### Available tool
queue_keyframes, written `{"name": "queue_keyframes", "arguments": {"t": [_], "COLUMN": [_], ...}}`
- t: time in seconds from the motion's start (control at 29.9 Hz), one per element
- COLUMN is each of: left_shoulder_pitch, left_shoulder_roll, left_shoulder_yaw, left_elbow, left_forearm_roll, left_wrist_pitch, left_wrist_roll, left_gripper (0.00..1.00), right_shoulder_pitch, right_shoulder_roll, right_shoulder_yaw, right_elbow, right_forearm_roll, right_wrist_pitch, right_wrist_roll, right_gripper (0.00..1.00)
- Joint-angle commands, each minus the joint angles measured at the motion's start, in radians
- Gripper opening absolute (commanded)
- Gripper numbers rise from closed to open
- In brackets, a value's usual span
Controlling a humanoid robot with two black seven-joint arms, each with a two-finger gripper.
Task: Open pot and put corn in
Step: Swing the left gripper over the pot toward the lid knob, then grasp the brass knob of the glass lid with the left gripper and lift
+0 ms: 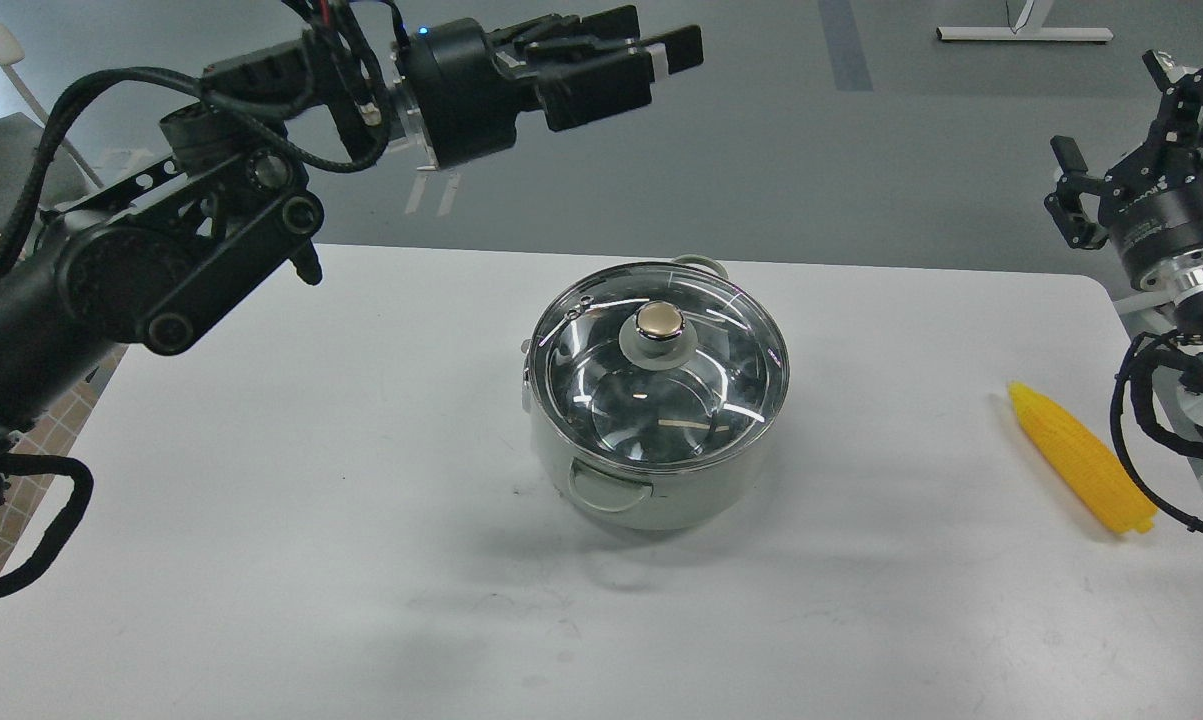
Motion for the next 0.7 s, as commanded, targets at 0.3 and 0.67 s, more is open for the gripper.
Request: {"name": "queue_keyframes", "arguments": {"t": [0.3,0.67], "left_shoulder_pitch": [0.079,0.17], "left_shoulder_roll": [-0.074,-0.106], "left_shoulder_yaw": [0.181,0.179], "left_elbow": [0.015,0.073], "left_forearm_roll": [0.366,0.366], "left_wrist_pitch": [0.15,0.166], "left_wrist_roll": [-0.015,-0.011], "left_gripper": [0.97,0.96], "right_shoulder_pitch": [-0.103,-0.104], "right_shoulder_roll": [-0.098,-0.092], "right_shoulder_yaw": [0.003,0.005], "right_elbow": [0.096,0.102], "right_forearm_roll": [0.0,0.0], "right_wrist_pitch": [-0.017,-0.024], "right_wrist_roll": [0.0,0.0], "right_gripper": [1.0,1.0]}}
